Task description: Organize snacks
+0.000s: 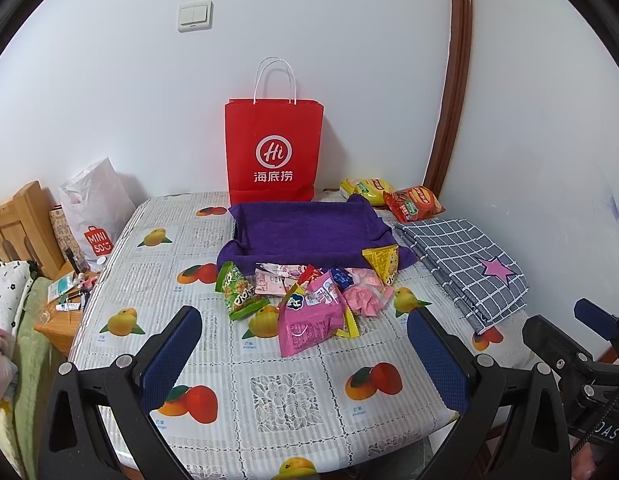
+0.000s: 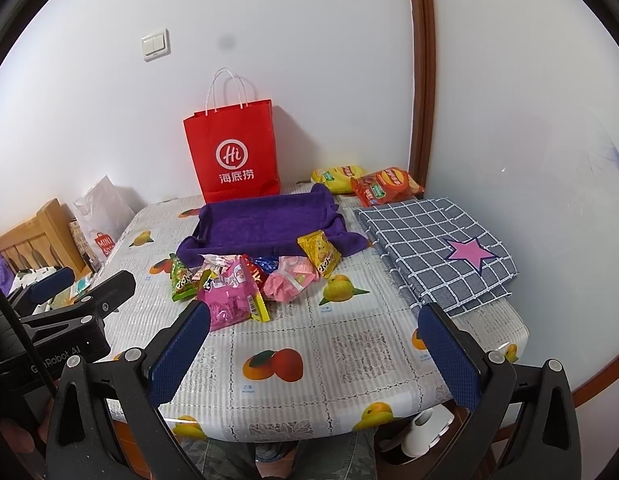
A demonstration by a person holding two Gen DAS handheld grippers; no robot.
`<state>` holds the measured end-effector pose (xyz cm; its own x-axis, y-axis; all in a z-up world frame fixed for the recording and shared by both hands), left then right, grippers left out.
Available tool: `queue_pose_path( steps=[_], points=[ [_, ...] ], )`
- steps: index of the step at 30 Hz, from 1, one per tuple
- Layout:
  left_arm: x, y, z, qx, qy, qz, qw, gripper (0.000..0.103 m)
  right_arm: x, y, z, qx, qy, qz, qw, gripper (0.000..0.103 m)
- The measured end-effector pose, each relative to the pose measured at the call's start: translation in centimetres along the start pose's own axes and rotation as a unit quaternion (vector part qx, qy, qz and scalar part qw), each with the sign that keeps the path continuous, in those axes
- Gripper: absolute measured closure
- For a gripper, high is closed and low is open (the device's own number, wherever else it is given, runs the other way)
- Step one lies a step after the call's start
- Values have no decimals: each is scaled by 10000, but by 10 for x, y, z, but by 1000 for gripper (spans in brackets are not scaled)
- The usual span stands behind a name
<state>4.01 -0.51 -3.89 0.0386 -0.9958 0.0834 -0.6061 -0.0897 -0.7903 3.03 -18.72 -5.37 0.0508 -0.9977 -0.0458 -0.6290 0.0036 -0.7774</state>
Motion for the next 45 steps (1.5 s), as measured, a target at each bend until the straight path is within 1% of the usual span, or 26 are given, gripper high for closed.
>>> queue_pose_path(
  steps=[13,22,28,33,37,41,45],
  points=[
    [3,2,0,-6,-15,12,10000,0,0,1,2,-20,-20,18,10000,0],
    [1,0,2,-16,-111,12,9999,0,-8,6,10,-75,-223,-107,9997,0],
    [1,1,1,26,-117,-14,9999,0,-15,8,10,-25,-299,-286,9991,0],
    [-5,4,0,64,-88,-98,9999,0,-21,6,7,108,-344,-386,9986,0],
    [-11,5,4,37,-82,-161,9998,0,-23,6,9,170,-314,-445,9984,0],
    [-17,7,11,-42,-103,-208,9997,0,-19,8,15,225,-174,-449,9986,0],
    [-22,9,13,-72,-94,-281,9995,0,-13,10,22,143,-101,-387,9991,0]
  ],
)
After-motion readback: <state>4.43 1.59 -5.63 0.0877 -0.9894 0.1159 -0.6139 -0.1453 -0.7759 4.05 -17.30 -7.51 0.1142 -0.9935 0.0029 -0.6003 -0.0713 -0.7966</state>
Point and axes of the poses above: each gripper's, at about its wrist camera, not at the fingertips, and z roughly the way its jaws point, x to its right, y to its underside, the point moved 6 cm from there along z, roughly the way its jaws point, and after that the axes turned 1 degree about -z, right-handed, at the moved point
